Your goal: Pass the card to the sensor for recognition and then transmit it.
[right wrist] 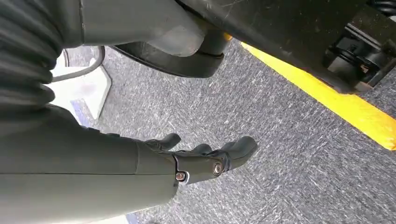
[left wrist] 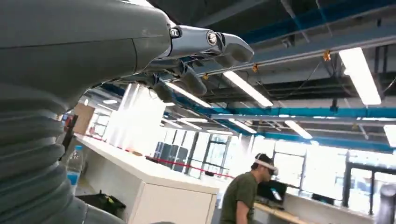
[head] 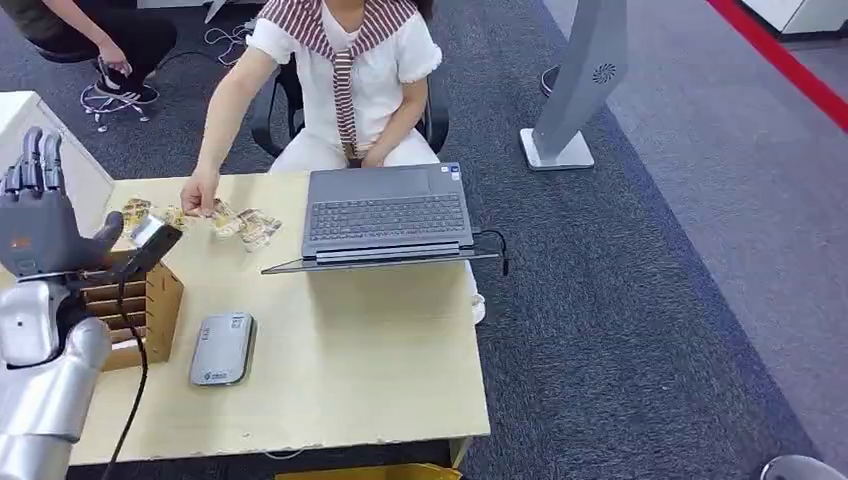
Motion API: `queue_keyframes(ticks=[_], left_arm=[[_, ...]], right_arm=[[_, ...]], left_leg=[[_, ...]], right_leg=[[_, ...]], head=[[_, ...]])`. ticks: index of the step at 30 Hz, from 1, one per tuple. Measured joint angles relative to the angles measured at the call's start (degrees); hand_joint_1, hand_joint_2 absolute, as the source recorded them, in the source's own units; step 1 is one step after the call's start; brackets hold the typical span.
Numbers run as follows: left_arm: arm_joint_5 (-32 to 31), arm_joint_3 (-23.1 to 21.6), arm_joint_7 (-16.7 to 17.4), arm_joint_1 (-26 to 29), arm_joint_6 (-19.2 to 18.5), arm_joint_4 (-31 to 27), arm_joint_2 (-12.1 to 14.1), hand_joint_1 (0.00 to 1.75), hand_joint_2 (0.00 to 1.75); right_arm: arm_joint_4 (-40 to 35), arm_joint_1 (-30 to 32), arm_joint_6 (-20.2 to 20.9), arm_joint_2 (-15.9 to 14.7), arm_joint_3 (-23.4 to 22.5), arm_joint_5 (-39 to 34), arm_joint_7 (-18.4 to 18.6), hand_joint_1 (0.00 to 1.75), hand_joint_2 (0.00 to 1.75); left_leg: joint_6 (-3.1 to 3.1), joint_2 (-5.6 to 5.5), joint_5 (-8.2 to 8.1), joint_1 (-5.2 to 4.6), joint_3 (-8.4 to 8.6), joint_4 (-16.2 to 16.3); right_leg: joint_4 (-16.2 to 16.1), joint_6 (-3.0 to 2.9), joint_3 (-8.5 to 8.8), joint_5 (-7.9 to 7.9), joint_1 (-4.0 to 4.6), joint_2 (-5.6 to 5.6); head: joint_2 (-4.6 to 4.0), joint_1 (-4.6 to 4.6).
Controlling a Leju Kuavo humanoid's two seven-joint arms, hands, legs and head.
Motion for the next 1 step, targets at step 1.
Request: queue_keyframes(ticks=[1], left_arm=[[2.2,0.4,-0.9,3.0,0.2,-3.7,0.9,0.0,1.75]], right_arm=[[0.0,0.0,-0.2,0.0,-0.1,-0.3,0.0,0.0,0.0]], left_leg=[[0.01,0.08,-0.02,0.04,0.02,0.0]], right_leg=[[0.0,-0.03,-0.02,-0.02,0.0,0.07]], head=[[0.0,-0.02]])
